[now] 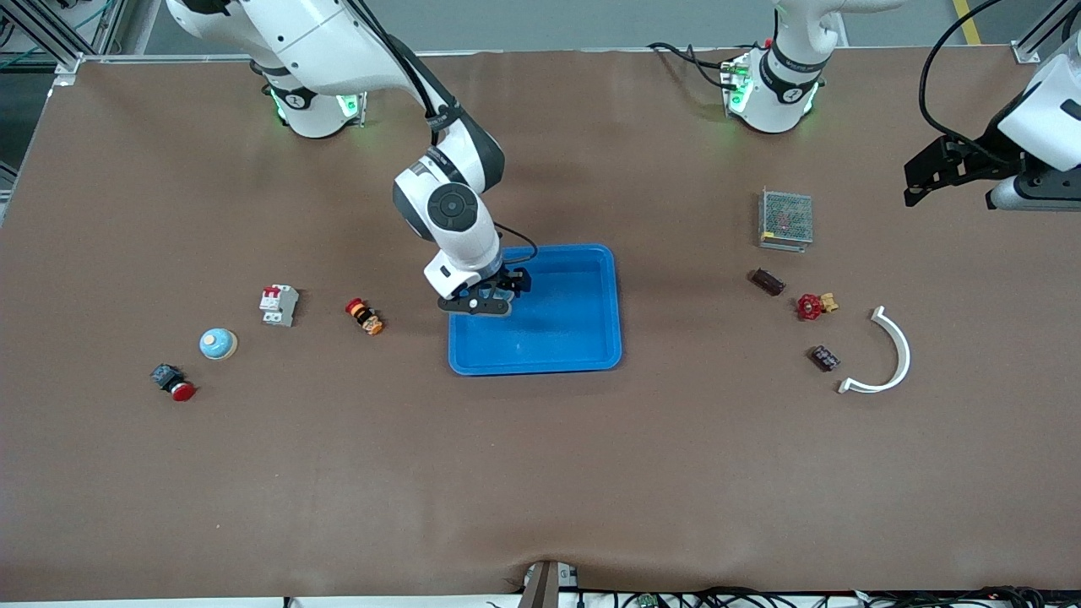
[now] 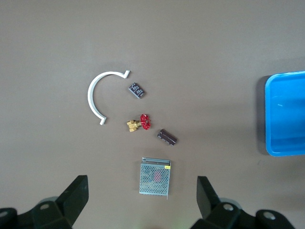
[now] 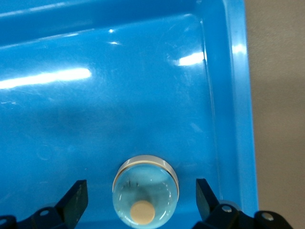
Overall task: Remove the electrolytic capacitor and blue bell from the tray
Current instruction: 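Lower the right gripper and grasp the bell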
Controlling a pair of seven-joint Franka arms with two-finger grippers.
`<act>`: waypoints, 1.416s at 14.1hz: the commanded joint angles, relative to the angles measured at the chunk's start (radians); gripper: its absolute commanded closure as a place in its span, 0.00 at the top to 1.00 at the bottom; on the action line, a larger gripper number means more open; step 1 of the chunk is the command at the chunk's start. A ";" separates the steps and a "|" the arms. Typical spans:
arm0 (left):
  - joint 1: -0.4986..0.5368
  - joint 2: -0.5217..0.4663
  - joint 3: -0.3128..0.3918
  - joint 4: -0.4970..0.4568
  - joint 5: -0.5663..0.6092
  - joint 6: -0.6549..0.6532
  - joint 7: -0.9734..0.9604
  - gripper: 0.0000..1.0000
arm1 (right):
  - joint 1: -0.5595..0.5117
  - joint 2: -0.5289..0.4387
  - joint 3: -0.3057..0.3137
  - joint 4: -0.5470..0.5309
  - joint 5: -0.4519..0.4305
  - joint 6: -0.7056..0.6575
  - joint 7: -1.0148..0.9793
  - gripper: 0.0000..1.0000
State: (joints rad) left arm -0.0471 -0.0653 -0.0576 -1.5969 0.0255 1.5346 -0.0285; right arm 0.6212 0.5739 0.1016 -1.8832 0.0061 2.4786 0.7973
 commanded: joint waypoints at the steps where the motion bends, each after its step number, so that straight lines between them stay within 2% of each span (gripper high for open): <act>1: 0.001 -0.010 -0.005 -0.008 0.022 0.010 -0.004 1.00 | 0.018 0.012 -0.013 0.003 -0.026 0.014 0.030 1.00; 19: -0.002 -0.010 -0.019 -0.008 0.022 0.002 -0.031 1.00 | 0.032 0.050 -0.013 -0.013 -0.029 0.057 0.030 1.00; 20: -0.002 -0.011 -0.018 -0.008 0.022 0.002 -0.033 1.00 | 0.031 0.050 -0.013 -0.011 -0.029 0.056 0.030 0.94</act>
State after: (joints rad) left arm -0.0496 -0.0653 -0.0675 -1.5982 0.0255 1.5346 -0.0490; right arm 0.6362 0.6226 0.1008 -1.8980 -0.0026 2.5271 0.7982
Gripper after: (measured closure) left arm 0.000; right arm 0.000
